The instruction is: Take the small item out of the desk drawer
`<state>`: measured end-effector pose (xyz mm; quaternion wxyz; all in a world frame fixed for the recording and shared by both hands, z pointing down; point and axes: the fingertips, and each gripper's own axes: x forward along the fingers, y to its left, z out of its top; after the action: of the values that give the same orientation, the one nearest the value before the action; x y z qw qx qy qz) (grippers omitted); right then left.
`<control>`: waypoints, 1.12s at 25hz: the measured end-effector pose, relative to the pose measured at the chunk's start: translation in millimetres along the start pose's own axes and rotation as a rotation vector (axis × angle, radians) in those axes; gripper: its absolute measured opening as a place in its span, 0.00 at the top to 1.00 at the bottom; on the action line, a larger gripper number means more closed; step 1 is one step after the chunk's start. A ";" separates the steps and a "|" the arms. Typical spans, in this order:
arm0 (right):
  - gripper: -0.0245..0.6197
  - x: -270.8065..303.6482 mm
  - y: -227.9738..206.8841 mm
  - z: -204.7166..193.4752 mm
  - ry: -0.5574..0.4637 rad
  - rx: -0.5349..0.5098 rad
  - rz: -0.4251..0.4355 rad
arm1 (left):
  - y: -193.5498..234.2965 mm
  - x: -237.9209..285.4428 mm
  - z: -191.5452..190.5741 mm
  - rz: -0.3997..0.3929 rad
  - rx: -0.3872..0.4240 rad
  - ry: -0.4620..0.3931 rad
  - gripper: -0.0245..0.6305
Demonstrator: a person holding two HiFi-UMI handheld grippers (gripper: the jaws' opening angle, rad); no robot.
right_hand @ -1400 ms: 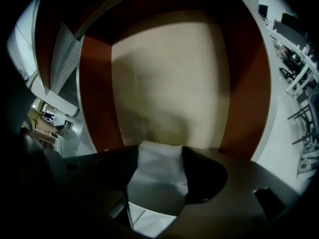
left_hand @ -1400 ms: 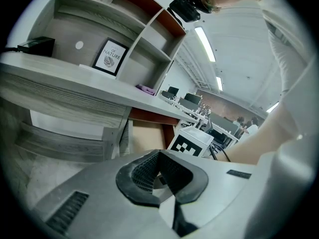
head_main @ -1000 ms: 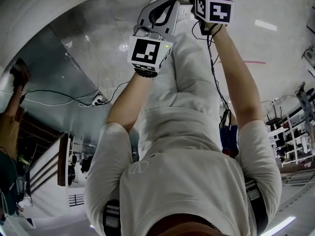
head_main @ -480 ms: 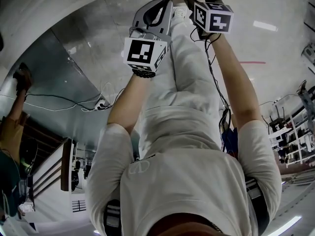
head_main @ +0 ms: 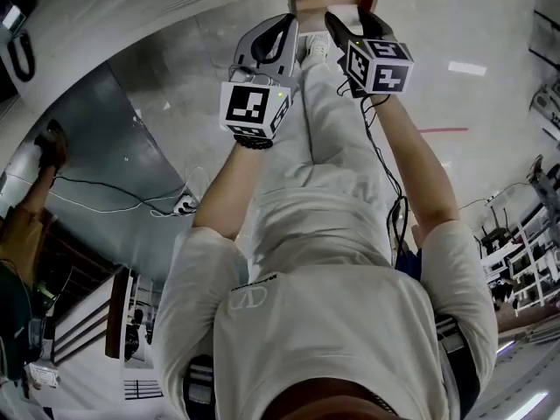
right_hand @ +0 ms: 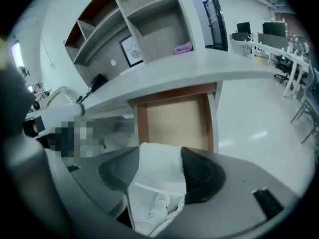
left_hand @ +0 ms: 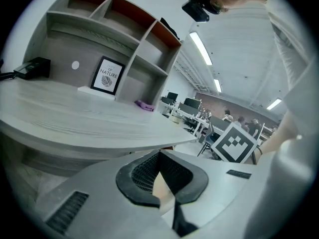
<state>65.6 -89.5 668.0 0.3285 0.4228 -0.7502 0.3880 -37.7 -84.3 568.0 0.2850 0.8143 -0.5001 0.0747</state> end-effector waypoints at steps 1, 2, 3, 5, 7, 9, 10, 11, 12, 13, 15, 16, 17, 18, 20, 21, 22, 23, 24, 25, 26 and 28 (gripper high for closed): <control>0.56 -5.7 2.9 4.2 -0.012 -0.005 -0.001 | -0.6 -2.6 4.0 0.001 0.005 -0.004 0.96; 0.56 -11.0 5.7 7.7 -0.022 -0.011 -0.003 | -1.3 -4.7 6.9 0.003 0.009 -0.005 0.96; 0.56 -16.2 8.0 10.8 -0.030 -0.017 -0.004 | -2.4 -6.2 9.3 0.005 0.014 -0.004 0.96; 0.56 -26.1 11.6 16.9 -0.043 -0.024 -0.005 | -5.7 -8.2 14.8 0.007 0.020 0.000 0.96; 0.56 -34.9 16.7 23.6 -0.052 -0.028 0.000 | -8.6 -11.3 22.7 0.007 0.026 -0.001 0.96; 0.56 -44.1 24.3 28.5 -0.062 -0.029 0.010 | -11.5 -17.4 31.4 0.004 0.030 -0.007 0.96; 0.56 -49.9 27.5 30.4 -0.069 -0.029 0.014 | -13.9 -20.7 35.6 0.001 0.034 -0.010 0.96; 0.56 -56.5 29.6 32.5 -0.076 -0.029 0.018 | -17.1 -23.3 40.1 -0.002 0.038 -0.013 0.96; 0.56 -63.7 30.5 35.2 -0.083 -0.032 0.020 | -20.6 -25.1 44.9 -0.005 0.043 -0.016 0.96; 0.56 -71.0 30.7 38.5 -0.090 -0.037 0.020 | -24.0 -26.3 49.8 -0.007 0.048 -0.019 0.96; 0.56 -85.7 30.7 46.8 -0.109 -0.047 0.016 | -29.5 -28.3 60.2 -0.007 0.059 -0.022 0.96; 0.56 -93.5 31.2 51.5 -0.121 -0.051 0.014 | -31.6 -29.5 65.5 -0.006 0.063 -0.024 0.96; 0.56 -101.4 32.4 56.8 -0.133 -0.055 0.014 | -33.5 -30.9 71.1 -0.006 0.069 -0.027 0.96; 0.56 -109.2 34.2 62.9 -0.147 -0.060 0.014 | -35.2 -32.4 77.3 -0.005 0.075 -0.031 0.96; 0.56 -125.1 39.8 75.7 -0.177 -0.071 0.019 | -38.4 -36.3 90.6 -0.002 0.092 -0.041 0.96; 0.56 -133.5 42.8 81.6 -0.193 -0.075 0.023 | -40.5 -38.8 97.0 0.000 0.100 -0.045 0.96; 0.56 -142.2 45.4 87.5 -0.208 -0.078 0.025 | -43.1 -41.3 103.4 0.001 0.106 -0.049 0.96; 0.56 -150.8 47.8 93.6 -0.224 -0.081 0.027 | -46.0 -43.7 110.0 0.001 0.113 -0.056 0.96; 0.56 -158.7 50.5 100.3 -0.241 -0.086 0.028 | -48.5 -46.3 117.0 0.001 0.120 -0.065 0.96; 0.56 -165.7 54.0 107.4 -0.258 -0.091 0.031 | -50.1 -49.2 124.2 0.000 0.128 -0.075 0.96; 0.56 -172.1 58.3 114.6 -0.276 -0.096 0.035 | -51.2 -52.3 131.3 0.001 0.138 -0.085 0.96; 0.56 -186.1 66.5 128.8 -0.309 -0.106 0.046 | -54.2 -58.5 143.8 0.004 0.151 -0.102 0.96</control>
<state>64.6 -106.9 432.8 0.2222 0.4422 -0.8207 0.2856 -43.3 -98.4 404.4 0.1970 0.8351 -0.5087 0.0713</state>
